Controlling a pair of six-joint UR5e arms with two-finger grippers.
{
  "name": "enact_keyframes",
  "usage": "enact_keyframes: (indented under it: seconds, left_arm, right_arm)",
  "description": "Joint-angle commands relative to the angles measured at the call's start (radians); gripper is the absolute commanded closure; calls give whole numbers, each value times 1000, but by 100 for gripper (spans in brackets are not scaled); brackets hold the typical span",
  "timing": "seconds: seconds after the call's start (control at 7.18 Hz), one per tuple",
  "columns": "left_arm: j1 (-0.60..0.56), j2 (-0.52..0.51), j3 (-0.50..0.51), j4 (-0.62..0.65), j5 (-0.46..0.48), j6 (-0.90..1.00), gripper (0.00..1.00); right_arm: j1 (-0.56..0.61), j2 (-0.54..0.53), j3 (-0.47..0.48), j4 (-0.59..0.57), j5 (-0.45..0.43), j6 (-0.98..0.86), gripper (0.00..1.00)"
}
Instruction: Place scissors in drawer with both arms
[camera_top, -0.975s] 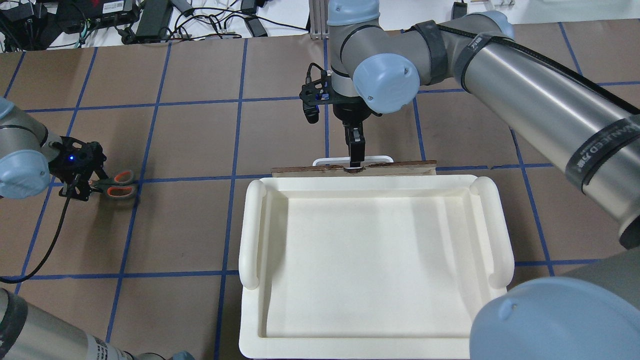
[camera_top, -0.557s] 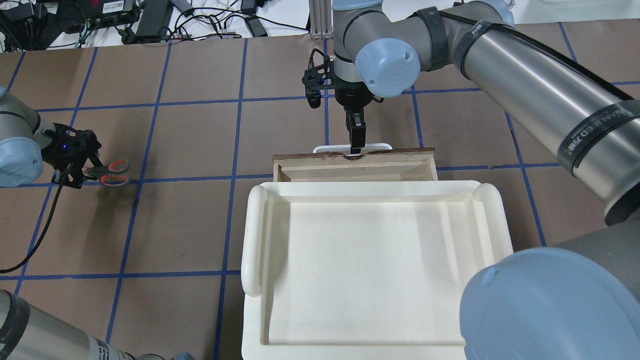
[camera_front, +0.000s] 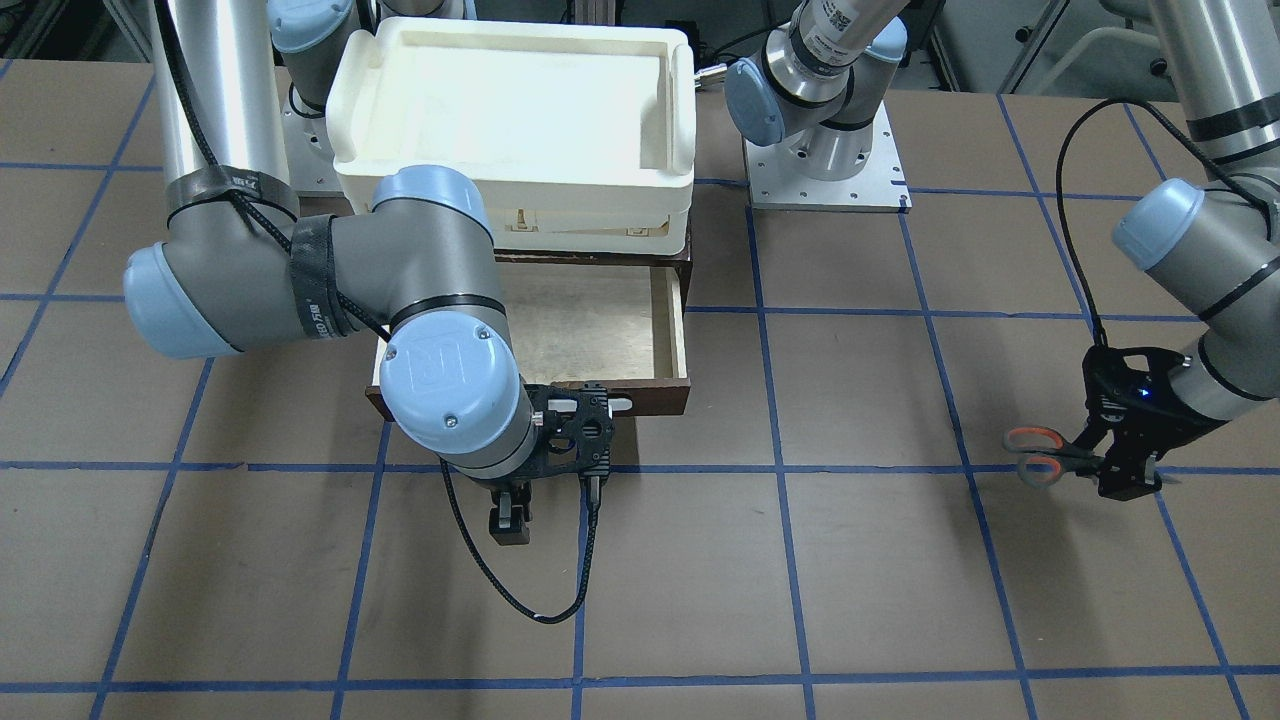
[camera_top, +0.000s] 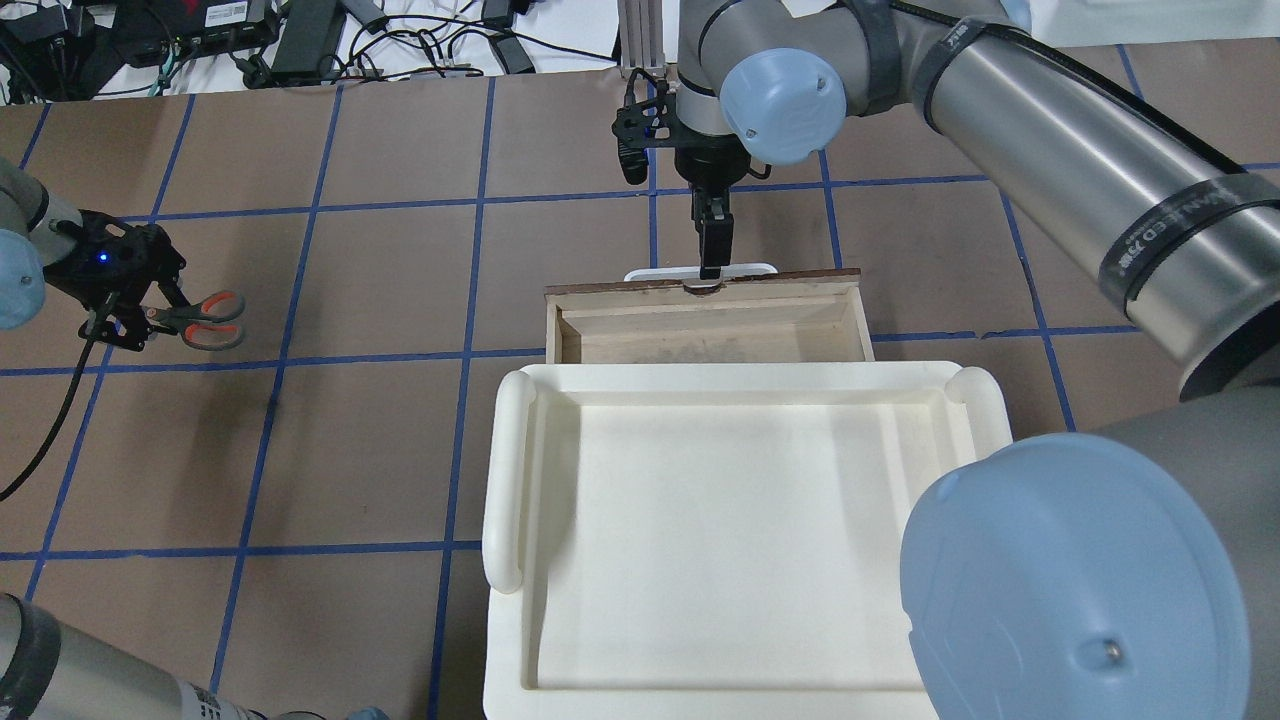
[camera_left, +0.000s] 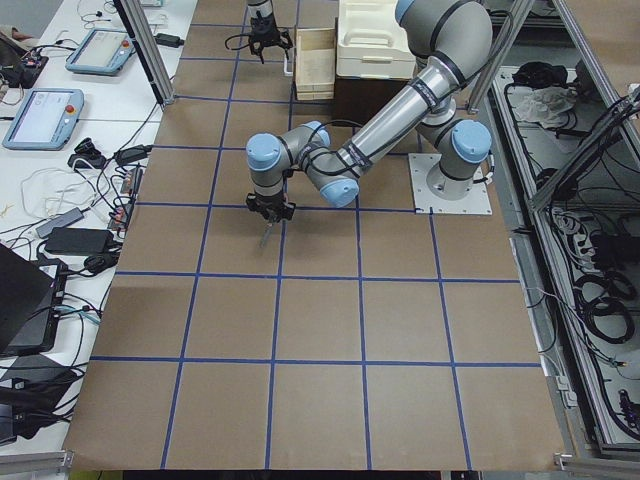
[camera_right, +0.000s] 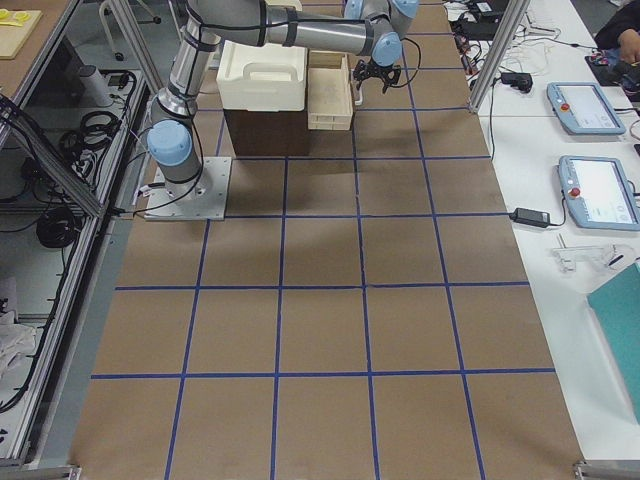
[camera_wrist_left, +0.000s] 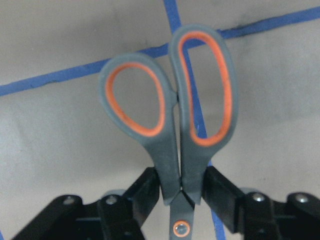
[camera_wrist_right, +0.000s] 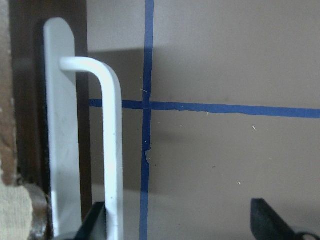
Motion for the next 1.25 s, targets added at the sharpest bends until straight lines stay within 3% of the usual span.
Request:
enact_keyframes:
  seconds: [0.0, 0.7, 1.11]
  left_arm:
    - [-1, 2, 14, -18, -8, -3, 100]
    - [-34, 34, 26, -38, -8, -11, 100]
    - [-111, 94, 110, -188, -8, -115, 100]
  right_arm:
    - [-1, 29, -53, -3, 1, -1, 0]
    - [-5, 97, -116, -45, -22, -6, 0]
    - [-27, 35, -157, -45, -13, 11, 0]
